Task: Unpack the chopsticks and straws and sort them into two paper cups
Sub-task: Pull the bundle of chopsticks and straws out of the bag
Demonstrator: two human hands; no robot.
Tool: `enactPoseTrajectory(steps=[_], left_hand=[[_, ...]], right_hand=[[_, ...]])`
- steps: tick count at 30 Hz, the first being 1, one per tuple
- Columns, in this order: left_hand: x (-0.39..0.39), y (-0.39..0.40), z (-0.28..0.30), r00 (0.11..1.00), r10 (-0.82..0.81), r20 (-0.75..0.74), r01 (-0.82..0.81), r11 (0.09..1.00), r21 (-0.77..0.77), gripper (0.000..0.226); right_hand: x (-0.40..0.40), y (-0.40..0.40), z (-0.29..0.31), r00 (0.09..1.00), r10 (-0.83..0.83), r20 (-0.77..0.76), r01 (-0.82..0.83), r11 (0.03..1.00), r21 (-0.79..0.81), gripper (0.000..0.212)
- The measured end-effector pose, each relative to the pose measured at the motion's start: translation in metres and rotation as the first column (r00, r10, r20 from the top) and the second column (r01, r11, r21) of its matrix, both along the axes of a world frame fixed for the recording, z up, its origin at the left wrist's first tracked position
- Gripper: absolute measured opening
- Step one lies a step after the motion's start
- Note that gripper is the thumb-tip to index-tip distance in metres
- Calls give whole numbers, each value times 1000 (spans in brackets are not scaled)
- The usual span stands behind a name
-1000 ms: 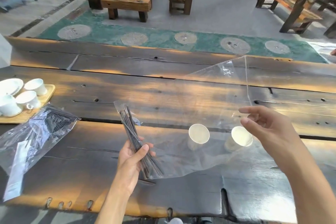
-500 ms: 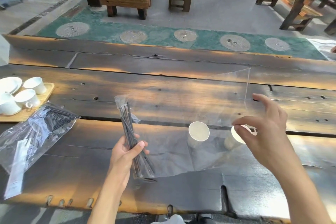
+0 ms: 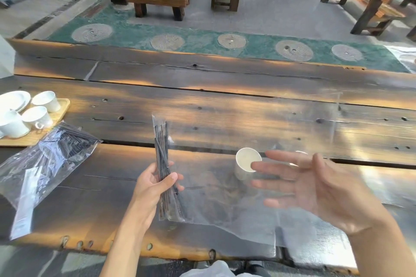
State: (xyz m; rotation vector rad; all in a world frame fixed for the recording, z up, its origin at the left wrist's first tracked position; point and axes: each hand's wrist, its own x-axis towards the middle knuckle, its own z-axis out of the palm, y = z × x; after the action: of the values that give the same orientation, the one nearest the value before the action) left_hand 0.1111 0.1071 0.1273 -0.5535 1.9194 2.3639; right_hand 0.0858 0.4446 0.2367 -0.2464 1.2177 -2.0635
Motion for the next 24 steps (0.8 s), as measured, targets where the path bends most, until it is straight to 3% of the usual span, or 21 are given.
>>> enactPoseTrajectory(steps=[2, 10, 14, 17, 20, 24], left_hand=[[1, -3, 1, 1000, -30, 0, 30, 1000, 7, 43], [3, -6, 7, 988, -151, -29, 152, 988, 15, 40], [3, -1, 16, 968, -248, -45, 249, 968, 7, 44], [3, 3, 19, 956, -290, -35, 290, 957, 8, 47], [2, 8, 19, 951, -310, -6, 310, 951, -8, 44], [3, 16, 20, 926, -376, 27, 376, 927, 12, 32]], right_hand=[[-4, -8, -10, 988, 17, 156, -7, 998, -65, 69], [5, -55, -30, 932, 95, 350, -45, 988, -148, 54], [0, -67, -43, 971, 96, 220, -93, 995, -24, 64], [-8, -81, -55, 990, 28, 138, -41, 995, 91, 52], [-16, -101, -66, 994, -33, 106, 12, 981, 193, 63], [-14, -122, -79, 975, -207, -75, 220, 923, 314, 32]])
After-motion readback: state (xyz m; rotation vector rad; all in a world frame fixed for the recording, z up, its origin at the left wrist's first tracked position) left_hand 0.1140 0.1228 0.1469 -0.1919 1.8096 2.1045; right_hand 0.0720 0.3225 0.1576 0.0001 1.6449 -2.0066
